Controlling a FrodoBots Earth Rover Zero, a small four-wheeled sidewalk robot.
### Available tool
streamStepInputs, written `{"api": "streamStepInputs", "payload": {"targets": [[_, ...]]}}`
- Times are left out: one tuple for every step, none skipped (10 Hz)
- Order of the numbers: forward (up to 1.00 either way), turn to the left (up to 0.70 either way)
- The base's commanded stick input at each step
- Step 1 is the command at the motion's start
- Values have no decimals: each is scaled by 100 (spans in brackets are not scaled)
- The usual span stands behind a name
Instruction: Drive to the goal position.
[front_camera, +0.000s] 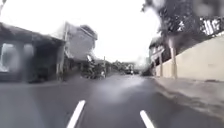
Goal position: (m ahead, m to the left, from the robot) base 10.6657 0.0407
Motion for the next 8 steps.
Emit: {"api": "streamStepInputs", "payload": {"targets": [[100, -37], [100, -39], [100, -40], [100, -40], [100, -40], [100, -38], [100, -23], [100, 0]]}}
